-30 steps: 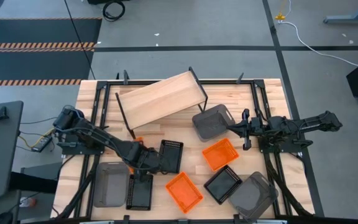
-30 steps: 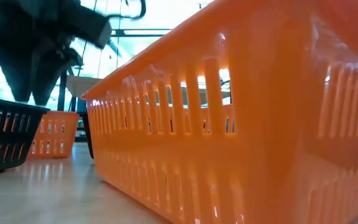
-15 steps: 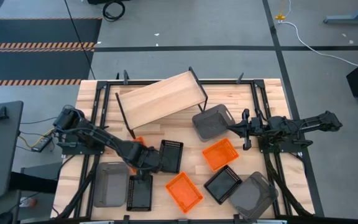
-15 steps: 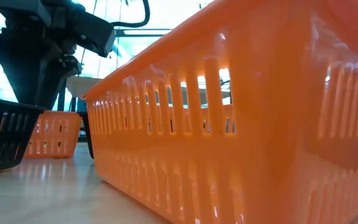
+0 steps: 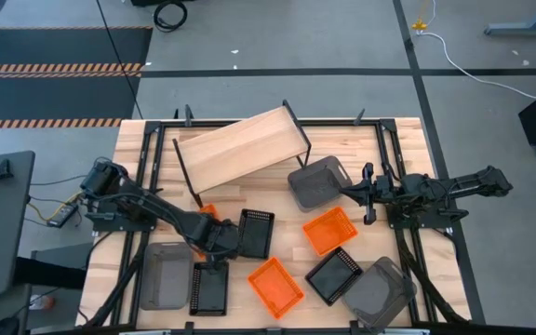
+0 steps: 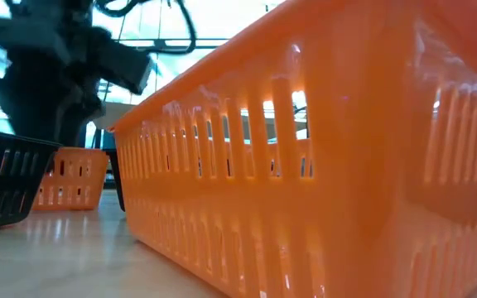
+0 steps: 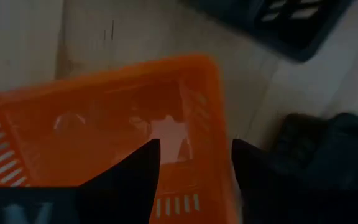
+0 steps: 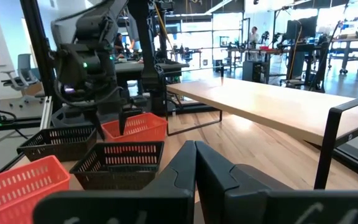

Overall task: Stack baskets on shelf by color
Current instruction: Put the top left orange bin on the shelf

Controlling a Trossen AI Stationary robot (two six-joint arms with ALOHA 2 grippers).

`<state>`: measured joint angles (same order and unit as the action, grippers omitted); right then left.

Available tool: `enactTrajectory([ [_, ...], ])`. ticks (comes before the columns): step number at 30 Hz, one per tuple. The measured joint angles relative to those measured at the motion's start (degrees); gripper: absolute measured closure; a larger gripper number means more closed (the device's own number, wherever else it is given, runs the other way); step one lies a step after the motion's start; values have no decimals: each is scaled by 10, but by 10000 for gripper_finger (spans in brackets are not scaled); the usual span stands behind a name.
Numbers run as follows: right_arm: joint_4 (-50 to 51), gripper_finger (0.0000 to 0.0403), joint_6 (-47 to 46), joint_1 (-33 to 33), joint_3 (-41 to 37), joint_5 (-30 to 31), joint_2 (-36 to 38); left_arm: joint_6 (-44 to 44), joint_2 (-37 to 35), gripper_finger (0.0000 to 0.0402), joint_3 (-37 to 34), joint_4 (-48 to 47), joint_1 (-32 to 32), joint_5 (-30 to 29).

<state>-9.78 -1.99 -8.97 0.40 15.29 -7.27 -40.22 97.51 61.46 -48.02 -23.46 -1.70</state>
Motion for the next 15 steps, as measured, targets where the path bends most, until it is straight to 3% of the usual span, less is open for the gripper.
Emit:
enactTrajectory([
  [6, 0, 391, 0, 0, 0, 0, 0, 33, 0, 231, -18, -2, 2, 0],
  [13, 0, 391, 0, 0, 0, 0, 0, 38, 0, 368, 18, -15, -7, 1],
  [15, 0, 391, 0, 0, 0, 0, 0, 36, 0, 387, 35, -21, -7, 0],
])
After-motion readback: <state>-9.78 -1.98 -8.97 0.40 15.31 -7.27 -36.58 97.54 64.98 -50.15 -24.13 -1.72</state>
